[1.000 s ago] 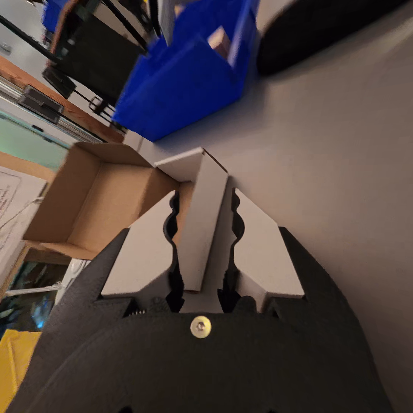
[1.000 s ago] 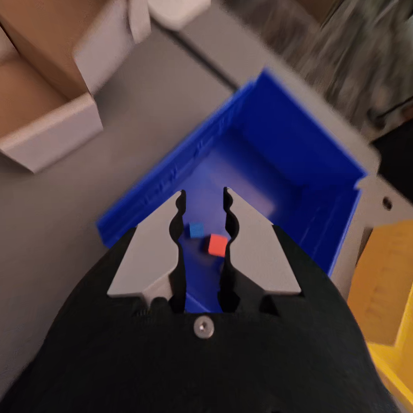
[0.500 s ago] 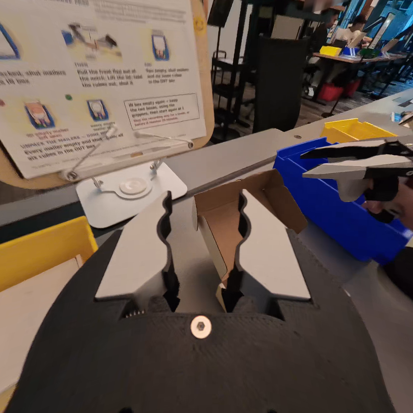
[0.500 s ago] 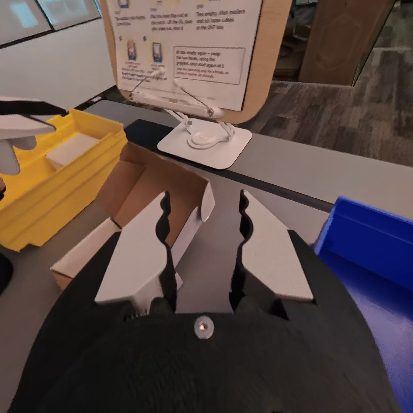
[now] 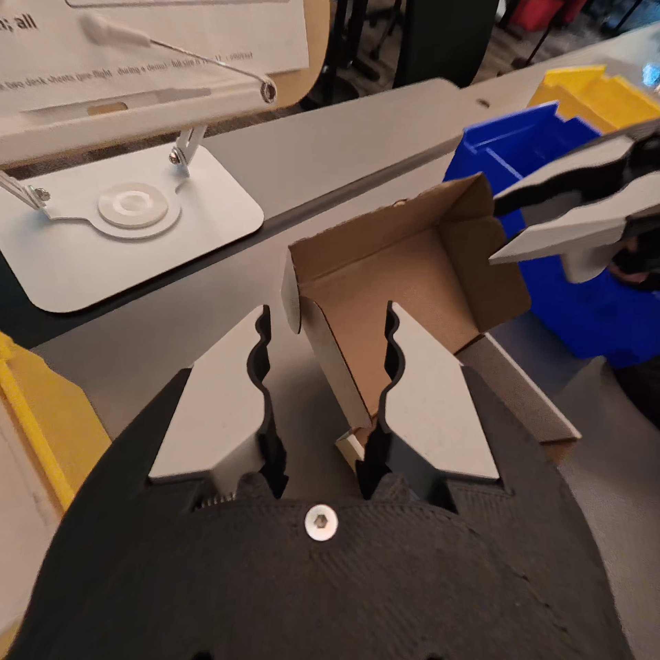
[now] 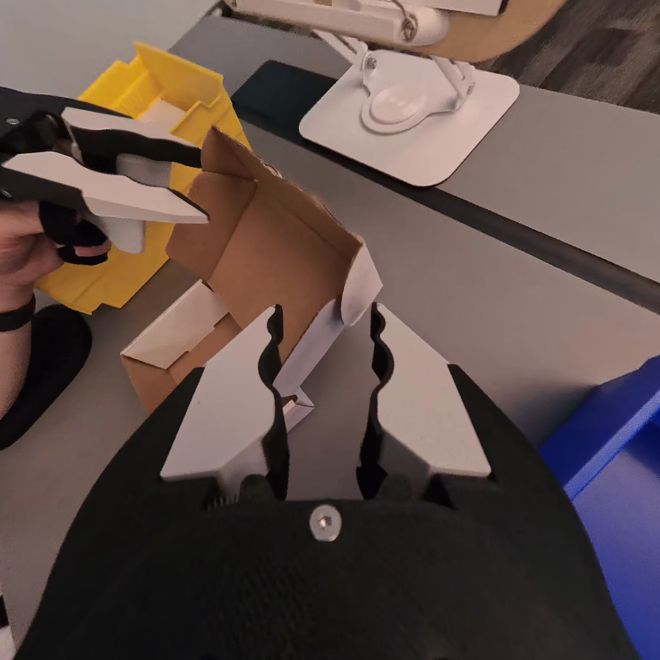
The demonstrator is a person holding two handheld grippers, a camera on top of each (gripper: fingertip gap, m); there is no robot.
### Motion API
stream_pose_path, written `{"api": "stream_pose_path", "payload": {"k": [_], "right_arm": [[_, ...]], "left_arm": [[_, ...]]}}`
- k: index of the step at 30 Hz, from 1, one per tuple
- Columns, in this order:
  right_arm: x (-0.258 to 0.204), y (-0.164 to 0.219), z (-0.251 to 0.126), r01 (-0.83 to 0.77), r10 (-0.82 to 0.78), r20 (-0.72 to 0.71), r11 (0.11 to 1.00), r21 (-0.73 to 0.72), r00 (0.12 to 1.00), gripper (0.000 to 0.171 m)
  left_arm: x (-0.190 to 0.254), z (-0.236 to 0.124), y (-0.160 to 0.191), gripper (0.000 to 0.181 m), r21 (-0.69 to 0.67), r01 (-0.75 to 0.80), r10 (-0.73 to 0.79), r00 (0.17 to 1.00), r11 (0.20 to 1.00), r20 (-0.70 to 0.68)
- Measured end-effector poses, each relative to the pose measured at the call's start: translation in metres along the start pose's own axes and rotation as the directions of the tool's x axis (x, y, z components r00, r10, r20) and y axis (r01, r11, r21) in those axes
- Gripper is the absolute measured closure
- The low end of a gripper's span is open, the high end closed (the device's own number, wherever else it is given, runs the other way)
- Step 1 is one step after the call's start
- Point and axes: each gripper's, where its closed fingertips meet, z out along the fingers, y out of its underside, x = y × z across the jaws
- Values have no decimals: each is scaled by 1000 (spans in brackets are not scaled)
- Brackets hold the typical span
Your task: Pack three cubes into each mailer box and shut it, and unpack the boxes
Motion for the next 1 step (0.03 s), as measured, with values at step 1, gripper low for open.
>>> {"api": "stream_pose_path", "payload": {"k": [1], "right_arm": [[0,-2,1,10,-10,1,1000,-22,1000,127]], "left_arm": [[0,3,3,123,-13,-18,18,1000,1000,8]]}}
